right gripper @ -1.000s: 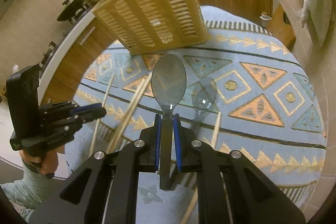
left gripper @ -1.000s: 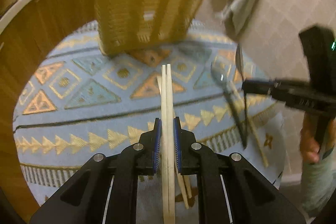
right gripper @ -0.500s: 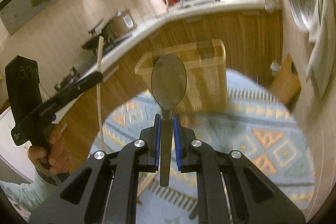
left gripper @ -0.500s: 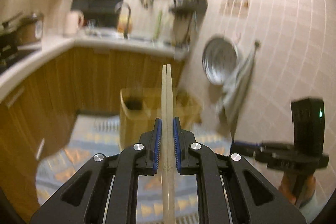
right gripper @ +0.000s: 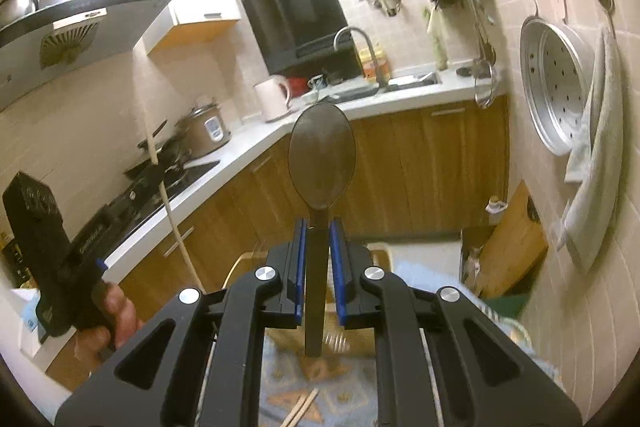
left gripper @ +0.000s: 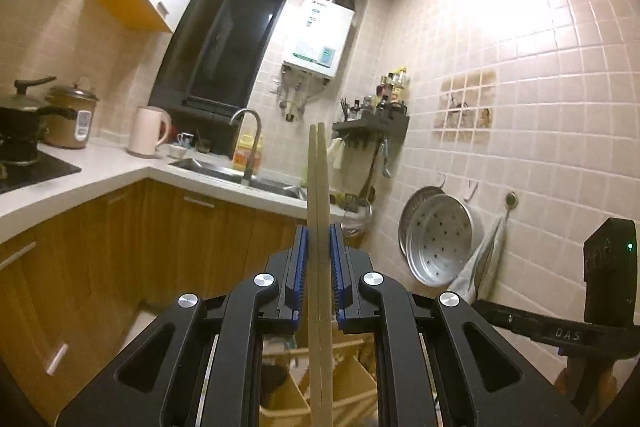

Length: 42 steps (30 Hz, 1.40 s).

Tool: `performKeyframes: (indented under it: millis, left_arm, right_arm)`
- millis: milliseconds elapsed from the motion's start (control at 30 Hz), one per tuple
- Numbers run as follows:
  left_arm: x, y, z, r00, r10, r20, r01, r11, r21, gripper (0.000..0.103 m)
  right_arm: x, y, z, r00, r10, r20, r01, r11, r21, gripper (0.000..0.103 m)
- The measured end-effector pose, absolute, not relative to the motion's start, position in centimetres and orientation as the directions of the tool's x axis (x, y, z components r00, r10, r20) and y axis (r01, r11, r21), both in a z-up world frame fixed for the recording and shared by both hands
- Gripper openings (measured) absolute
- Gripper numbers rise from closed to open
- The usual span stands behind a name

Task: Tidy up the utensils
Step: 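Lift the chopsticks and dark spoon and carry them over the caddy, then open both tools to drop the chopstick and dark spoon into the caddy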

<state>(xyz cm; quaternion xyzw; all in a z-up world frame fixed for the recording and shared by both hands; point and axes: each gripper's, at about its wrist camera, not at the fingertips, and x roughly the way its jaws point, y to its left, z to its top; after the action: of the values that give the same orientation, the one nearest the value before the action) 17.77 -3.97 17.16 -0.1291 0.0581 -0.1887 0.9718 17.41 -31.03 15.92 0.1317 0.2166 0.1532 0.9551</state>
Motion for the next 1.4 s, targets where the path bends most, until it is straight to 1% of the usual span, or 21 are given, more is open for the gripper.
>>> performKeyframes:
  millis: [200,300,400,567,833,900,1000,1133,1200,1233,1400]
  left_arm:
    - [19.4,-4.3,15.9,0.945,-0.323,-0.052,0.302,0.923,-0.24,0.009]
    - [20.2,-4.7,14.7,0.957,-0.287,-0.055,0.269,0.939,-0.215,0.009]
    - [20.8,-4.5,13.4,0.957,-0.281,-0.067,0.262,0.942,-0.209,0.01]
    - [21.7,-4.4,11.3,0.953,-0.279,-0.115,0.252,0.946,-0.203,0.01]
    - [21.4,-4.0,9.8,0.946,-0.285,-0.153,0.256,0.949,-0.186,0.011]
    - [21.1,-3.7,9.5,0.948,-0.278,-0.158,0.246,0.95,-0.192,0.011]
    - [21.0,-3.3,9.2,0.935,-0.3,-0.187,0.259,0.942,-0.214,0.011]
    - [20.2,-2.6,9.0,0.928,-0.307,-0.21,0.262,0.94,-0.218,0.016]
    - [19.8,-2.3,9.1,0.924,-0.314,-0.219,0.267,0.939,-0.219,0.026]
    - [19.5,-2.0,9.1,0.921,-0.319,-0.224,0.27,0.937,-0.224,0.028]
    - [17.9,-0.9,9.3,0.9,-0.349,-0.26,0.284,0.924,-0.257,0.029]
  right_arm:
    - [20.7,-30.1,15.8,0.895,0.276,-0.351,-0.191,0.947,0.257,0.01]
    - [22.1,-29.4,14.8,0.902,0.242,-0.357,-0.169,0.96,0.222,0.01]
    - [23.2,-28.9,13.3,0.905,0.209,-0.371,-0.15,0.972,0.182,0.01]
    - [24.4,-28.4,11.0,0.895,0.197,-0.401,-0.149,0.978,0.149,0.01]
    - [24.3,-28.2,9.3,0.888,0.201,-0.414,-0.156,0.978,0.138,0.01]
    - [24.1,-28.1,9.1,0.881,0.203,-0.427,-0.16,0.978,0.135,0.01]
    - [23.7,-27.9,8.6,0.871,0.212,-0.443,-0.171,0.976,0.132,0.01]
    - [22.9,-27.8,8.2,0.849,0.242,-0.47,-0.193,0.97,0.15,0.011]
    - [22.3,-27.8,8.0,0.838,0.253,-0.483,-0.198,0.967,0.163,0.011]
    - [22.1,-27.8,7.9,0.834,0.256,-0.488,-0.199,0.966,0.165,0.011]
    - [20.2,-28.3,7.7,0.816,0.274,-0.509,-0.204,0.96,0.191,0.011]
